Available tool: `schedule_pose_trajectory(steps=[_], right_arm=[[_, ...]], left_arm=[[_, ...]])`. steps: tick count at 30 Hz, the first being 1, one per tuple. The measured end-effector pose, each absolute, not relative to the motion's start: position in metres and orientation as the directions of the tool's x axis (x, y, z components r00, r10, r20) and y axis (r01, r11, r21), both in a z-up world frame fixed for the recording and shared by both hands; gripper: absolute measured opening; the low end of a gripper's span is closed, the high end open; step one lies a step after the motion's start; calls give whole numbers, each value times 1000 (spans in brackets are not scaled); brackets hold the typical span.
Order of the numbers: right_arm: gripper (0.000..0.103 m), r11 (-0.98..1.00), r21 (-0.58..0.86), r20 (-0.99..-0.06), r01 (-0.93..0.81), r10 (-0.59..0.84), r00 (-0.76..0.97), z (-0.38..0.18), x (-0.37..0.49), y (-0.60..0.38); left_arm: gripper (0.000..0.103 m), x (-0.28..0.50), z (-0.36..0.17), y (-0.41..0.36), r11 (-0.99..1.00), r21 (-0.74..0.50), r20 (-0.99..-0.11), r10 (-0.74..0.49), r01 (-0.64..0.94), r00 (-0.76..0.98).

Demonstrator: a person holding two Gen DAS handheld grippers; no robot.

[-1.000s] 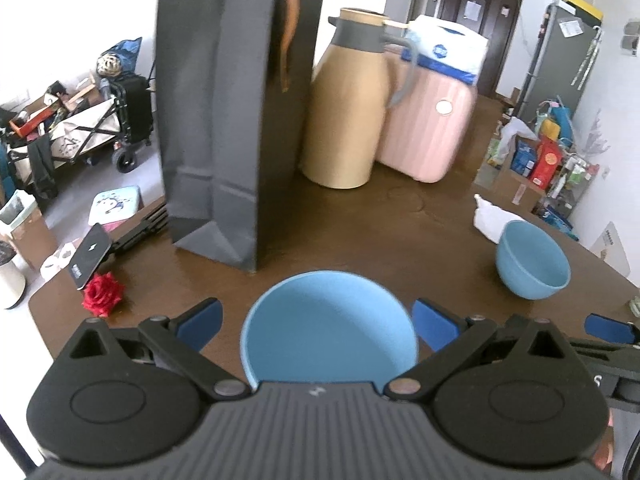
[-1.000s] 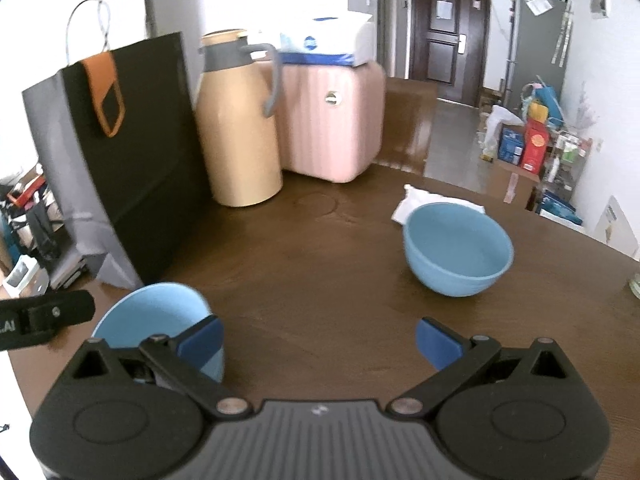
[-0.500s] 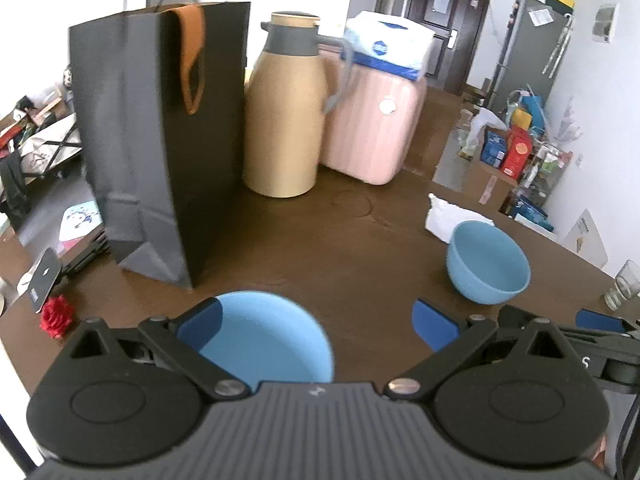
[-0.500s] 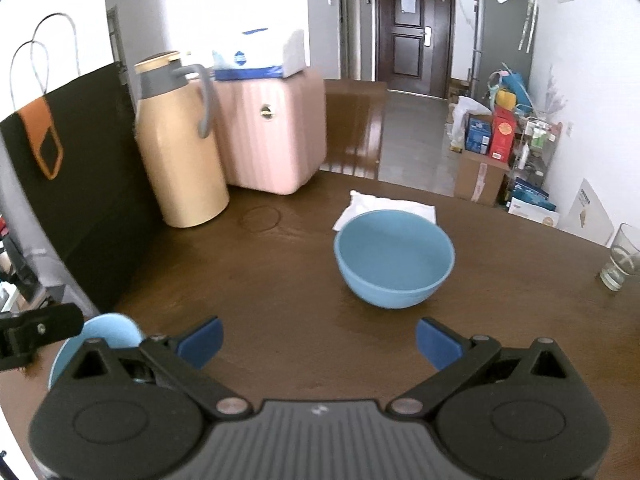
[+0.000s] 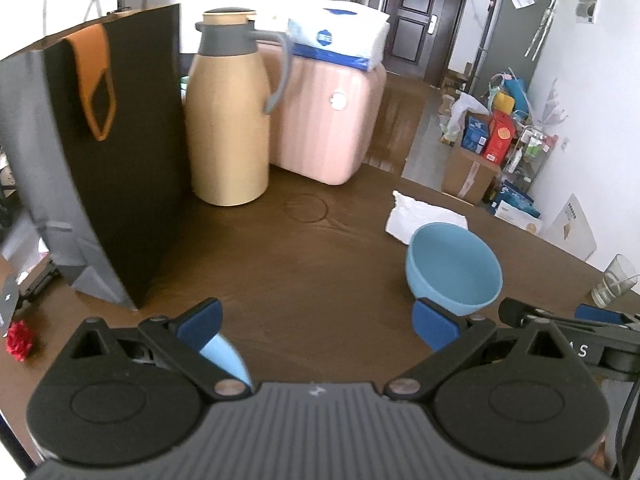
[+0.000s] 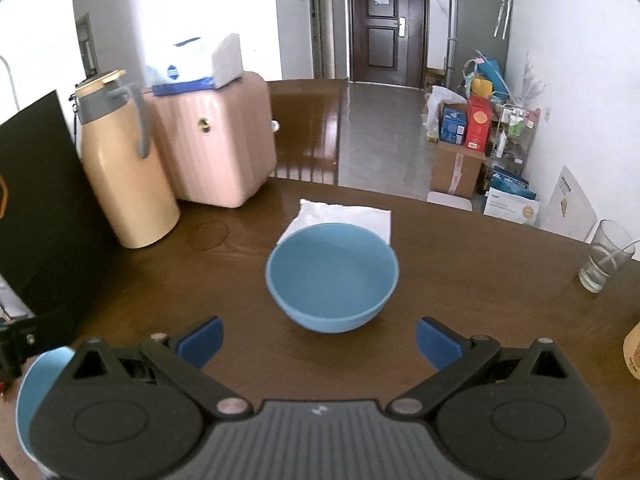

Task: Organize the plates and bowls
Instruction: 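Move both grippers toward the last light-blue bowl by the napkin, then close both grippers on opposite sides of the light-blue bowl rim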

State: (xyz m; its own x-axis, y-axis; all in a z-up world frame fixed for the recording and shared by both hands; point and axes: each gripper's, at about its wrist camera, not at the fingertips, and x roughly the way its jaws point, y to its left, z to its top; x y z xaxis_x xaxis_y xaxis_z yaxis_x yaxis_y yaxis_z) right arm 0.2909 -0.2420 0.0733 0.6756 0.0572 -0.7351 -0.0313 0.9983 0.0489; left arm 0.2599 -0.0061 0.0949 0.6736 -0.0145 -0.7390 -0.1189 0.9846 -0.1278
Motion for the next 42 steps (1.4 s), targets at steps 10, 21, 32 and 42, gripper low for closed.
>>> schedule_pose_trajectory(steps=[10,21,32,42], right_arm=[[103,999,38,-753,8,24,658,70,326,-280],[103,999,43,-776,11,27,630,59,374,-300],[103,1000,21,-810,22,4,587,24,421,-306],[88,999,30,-839,28,10,544,-13,442,-312]], left_arm=[[103,300,94,-43,988,-131,-753,-46,-82,657],[103,350,81,-76,989,-137,-779,-71,-58,623],[103,402,41,-94,989,-130,-818,-67,-70,571],[97,439,4,-103,990,-111,-859,-53,-84,510]])
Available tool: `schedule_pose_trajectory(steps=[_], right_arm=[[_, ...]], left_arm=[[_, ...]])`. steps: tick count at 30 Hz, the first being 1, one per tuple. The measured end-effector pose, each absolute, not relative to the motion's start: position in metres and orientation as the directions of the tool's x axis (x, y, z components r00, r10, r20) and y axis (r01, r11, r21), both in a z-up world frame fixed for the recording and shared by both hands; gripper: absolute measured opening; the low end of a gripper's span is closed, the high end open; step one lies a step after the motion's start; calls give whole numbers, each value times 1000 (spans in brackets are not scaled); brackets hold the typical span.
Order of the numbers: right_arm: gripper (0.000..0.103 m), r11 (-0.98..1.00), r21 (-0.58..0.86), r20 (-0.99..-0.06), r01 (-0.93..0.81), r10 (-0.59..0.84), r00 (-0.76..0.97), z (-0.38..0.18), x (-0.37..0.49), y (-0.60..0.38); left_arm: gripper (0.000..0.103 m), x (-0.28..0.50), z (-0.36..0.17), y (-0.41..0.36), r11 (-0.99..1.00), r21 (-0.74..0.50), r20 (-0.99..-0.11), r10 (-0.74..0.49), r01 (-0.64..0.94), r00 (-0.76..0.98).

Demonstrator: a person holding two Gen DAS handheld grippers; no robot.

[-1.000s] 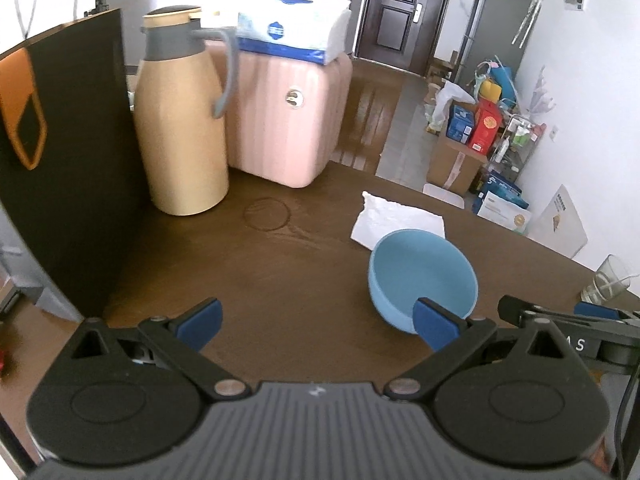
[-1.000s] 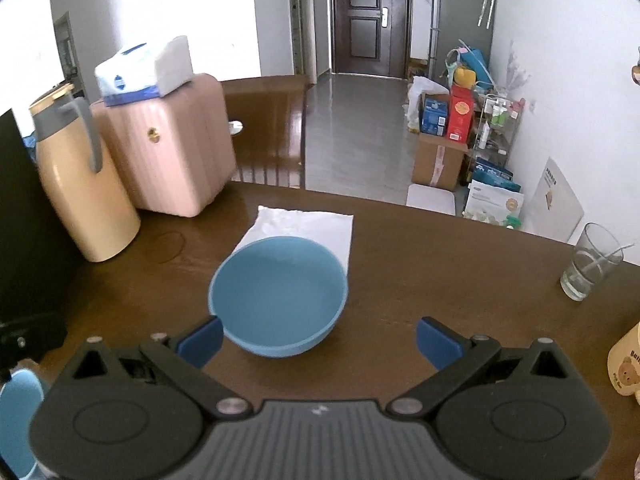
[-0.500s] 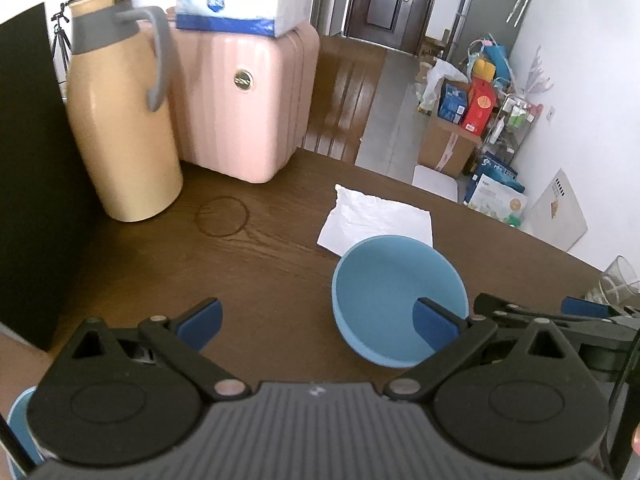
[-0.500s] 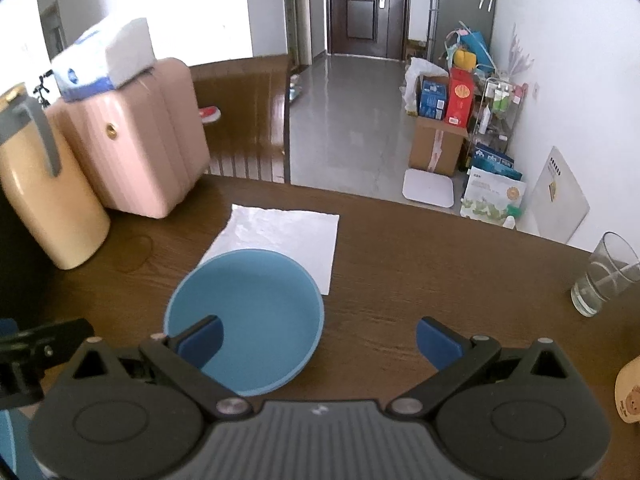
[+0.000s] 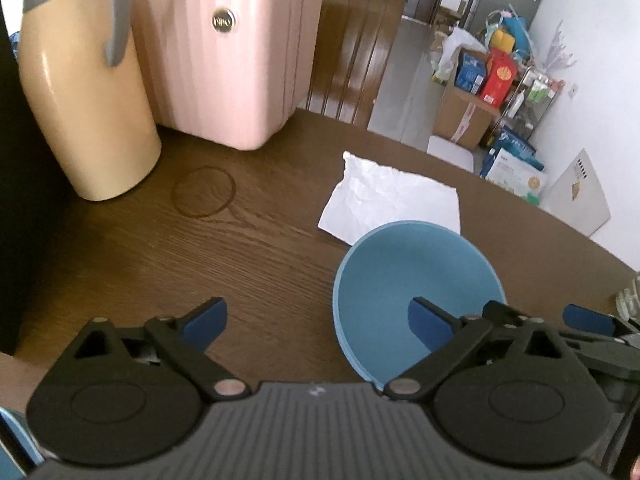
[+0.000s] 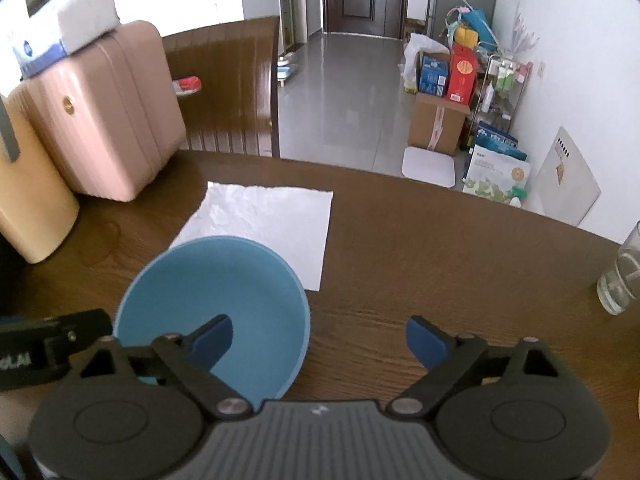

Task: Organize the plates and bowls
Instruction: 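Close both grippers on opposite sides of the light-blue bowl rim, then lift the light-blue bowl with both grippers and carry it to the bowl stack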

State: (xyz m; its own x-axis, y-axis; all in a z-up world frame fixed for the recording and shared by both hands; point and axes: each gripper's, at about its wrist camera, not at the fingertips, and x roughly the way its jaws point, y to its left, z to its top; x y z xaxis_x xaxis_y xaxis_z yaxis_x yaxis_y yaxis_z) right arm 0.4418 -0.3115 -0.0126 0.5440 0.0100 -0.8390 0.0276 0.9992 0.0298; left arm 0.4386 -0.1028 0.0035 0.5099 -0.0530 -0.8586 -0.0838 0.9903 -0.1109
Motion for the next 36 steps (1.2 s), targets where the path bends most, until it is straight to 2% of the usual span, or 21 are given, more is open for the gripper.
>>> schedule_pose_trajectory(steps=[4,7,10,12,14,16,17,19,23,26,36], right_arm=[[76,999,37,-848,33,14,530,-23,447,-314],[62,998,47,-859,36,22,511,-33,452,-316],[55,998,54,-865,35,29,500,-40,455,-316],[52,998,62,-865,33,37,500,-43,456,-315],[44,996,78,-865,30,53,499,-47,457,-315],[32,995,88,-866,37,59,497,-49,458,-317],[30,995,95,-865,39,63,497,-50,458,-318],[22,993,109,-863,45,72,500,-51,459,-319],[17,988,146,-854,40,105,510,-52,456,-322],[7,983,182,-845,31,140,516,-53,454,-323],[6,982,184,-843,38,137,520,-53,453,-321]], left_arm=[[92,449,-10,-107,990,-110,-873,-54,-87,486],[82,456,-19,-109,990,-107,-883,-52,-92,467],[70,461,-27,-110,989,-112,-895,-57,-101,443],[68,463,-32,-110,987,-120,-901,-63,-108,429],[54,465,-36,-110,986,-126,-907,-69,-110,416],[44,466,-39,-110,985,-133,-912,-77,-114,404],[37,466,-40,-110,984,-138,-913,-82,-112,399],[28,466,-42,-112,985,-137,-915,-83,-108,395],[11,465,-45,-114,985,-143,-912,-94,-94,398],[8,463,-43,-116,985,-153,-905,-109,-76,410],[8,459,-42,-119,987,-140,-904,-94,-81,417]])
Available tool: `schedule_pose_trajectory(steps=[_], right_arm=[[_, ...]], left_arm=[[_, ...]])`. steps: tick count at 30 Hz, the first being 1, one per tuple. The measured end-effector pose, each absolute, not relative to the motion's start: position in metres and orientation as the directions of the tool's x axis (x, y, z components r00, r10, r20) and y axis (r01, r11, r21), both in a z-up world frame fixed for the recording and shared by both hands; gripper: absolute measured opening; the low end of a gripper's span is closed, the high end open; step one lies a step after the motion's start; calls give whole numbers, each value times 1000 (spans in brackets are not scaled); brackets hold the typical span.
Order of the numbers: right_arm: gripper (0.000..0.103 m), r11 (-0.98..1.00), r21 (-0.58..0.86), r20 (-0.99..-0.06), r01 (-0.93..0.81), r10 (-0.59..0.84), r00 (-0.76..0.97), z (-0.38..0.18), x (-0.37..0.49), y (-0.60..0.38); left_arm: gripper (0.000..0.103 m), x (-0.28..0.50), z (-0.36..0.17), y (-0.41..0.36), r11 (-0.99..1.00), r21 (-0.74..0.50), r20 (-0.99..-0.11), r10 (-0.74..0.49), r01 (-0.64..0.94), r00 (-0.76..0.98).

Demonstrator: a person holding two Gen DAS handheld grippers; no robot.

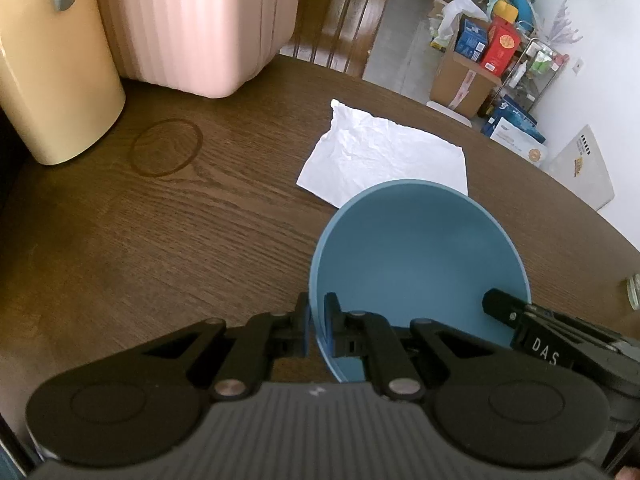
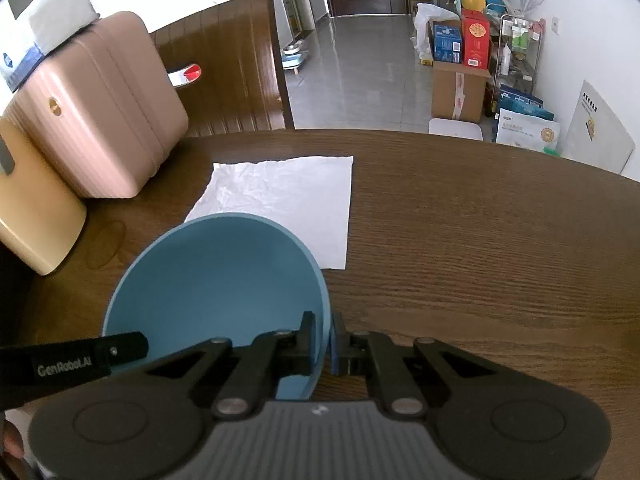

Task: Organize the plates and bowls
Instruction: 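Lift the light-blue bowl with both grippers and carry it to the bowl stack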

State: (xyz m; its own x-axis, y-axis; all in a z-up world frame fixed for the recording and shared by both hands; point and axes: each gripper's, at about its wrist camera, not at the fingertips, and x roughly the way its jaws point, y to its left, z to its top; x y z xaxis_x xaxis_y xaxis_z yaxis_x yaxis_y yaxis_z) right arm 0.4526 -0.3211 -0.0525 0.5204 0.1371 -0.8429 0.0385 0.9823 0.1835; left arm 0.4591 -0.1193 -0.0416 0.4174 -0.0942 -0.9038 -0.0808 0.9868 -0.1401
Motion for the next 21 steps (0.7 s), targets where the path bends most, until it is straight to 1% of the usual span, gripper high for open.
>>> schedule_pose_trajectory(steps=[11,21], right_arm=[[6,981,192,-829,37,142,541,-41,444,-321],[6,983,184,-800,26,135,584,-8,424,-318]], left_arm=[[8,448,-29,-119,988,-138,-892,-92,-74,442],[8,426,2,-115,988,-142,-865,-91,-67,494]])
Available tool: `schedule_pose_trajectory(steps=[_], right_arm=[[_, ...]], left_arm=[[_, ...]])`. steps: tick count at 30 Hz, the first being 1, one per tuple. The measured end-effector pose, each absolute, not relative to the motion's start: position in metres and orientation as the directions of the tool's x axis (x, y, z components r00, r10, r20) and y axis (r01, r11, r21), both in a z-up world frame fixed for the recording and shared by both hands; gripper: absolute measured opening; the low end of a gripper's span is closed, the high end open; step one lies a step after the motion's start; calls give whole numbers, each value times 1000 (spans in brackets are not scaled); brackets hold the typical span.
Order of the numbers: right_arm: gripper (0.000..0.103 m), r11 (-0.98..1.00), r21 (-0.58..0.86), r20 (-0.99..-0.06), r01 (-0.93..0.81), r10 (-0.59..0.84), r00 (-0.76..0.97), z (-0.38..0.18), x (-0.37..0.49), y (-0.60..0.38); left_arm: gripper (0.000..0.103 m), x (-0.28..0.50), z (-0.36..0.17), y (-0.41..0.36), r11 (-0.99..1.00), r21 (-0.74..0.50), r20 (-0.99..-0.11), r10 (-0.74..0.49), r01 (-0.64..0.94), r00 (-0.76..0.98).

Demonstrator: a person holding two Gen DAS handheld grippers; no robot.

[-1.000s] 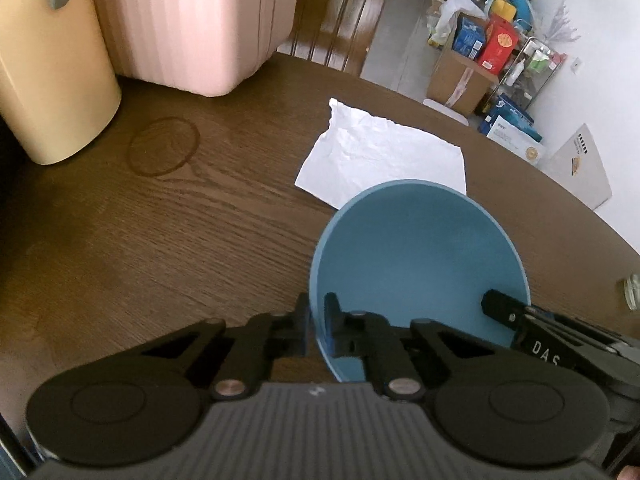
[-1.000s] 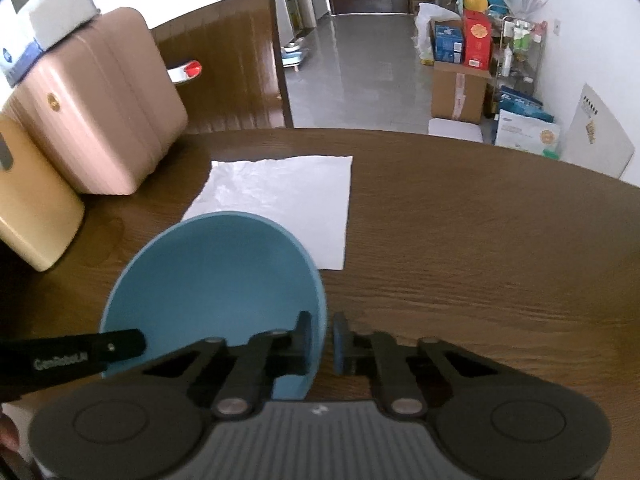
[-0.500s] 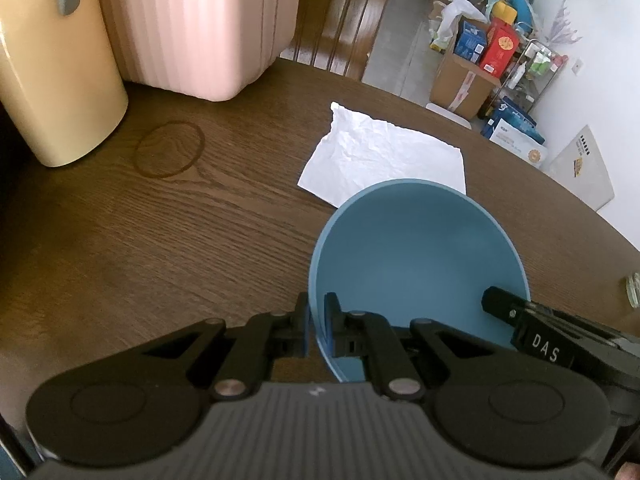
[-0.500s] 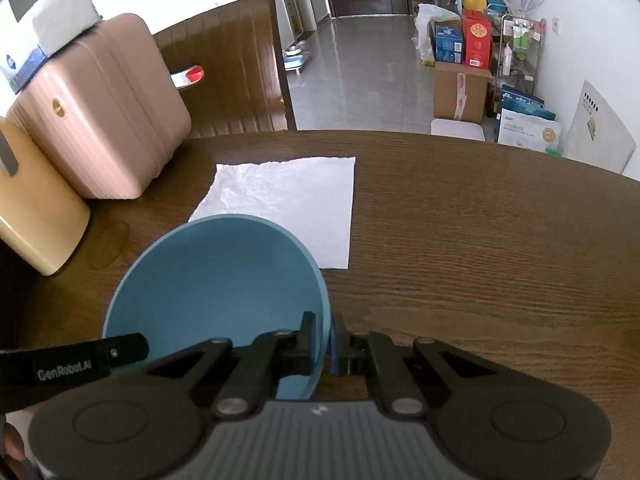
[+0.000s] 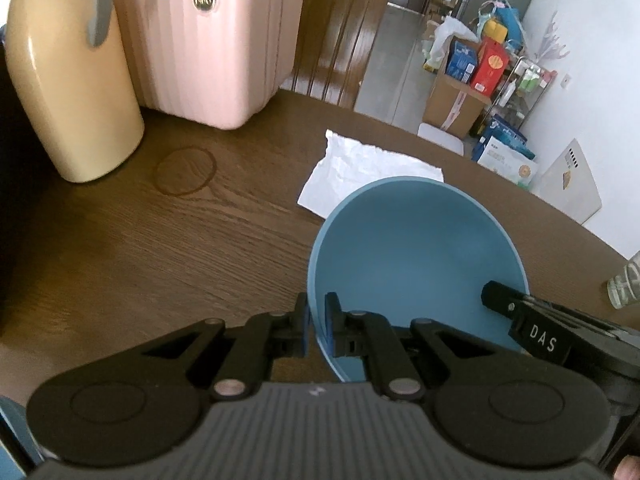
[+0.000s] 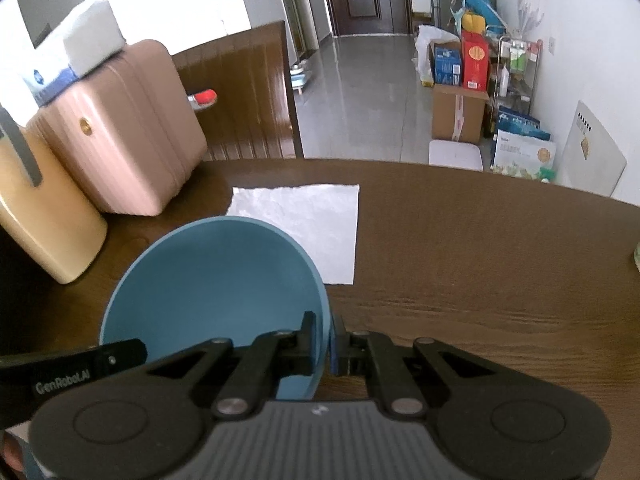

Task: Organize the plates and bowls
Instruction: 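Lift the light-blue bowl with both grippers and carry it to the bowl stack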

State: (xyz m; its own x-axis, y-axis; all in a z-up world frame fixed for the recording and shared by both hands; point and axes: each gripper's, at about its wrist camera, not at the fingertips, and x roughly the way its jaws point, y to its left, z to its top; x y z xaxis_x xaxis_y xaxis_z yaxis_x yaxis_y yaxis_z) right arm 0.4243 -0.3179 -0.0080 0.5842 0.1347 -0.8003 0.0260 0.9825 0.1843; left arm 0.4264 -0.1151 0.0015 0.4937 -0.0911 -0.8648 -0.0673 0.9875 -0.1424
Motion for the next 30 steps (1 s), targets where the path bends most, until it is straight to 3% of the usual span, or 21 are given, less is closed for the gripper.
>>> schedule_pose_trajectory(steps=[30], right_arm=[[6,987,156,-711,-47,145,688,88,324,-270]], left_arm=[[8,312,92,-73,983,-151,-785,-55,-105,617]])
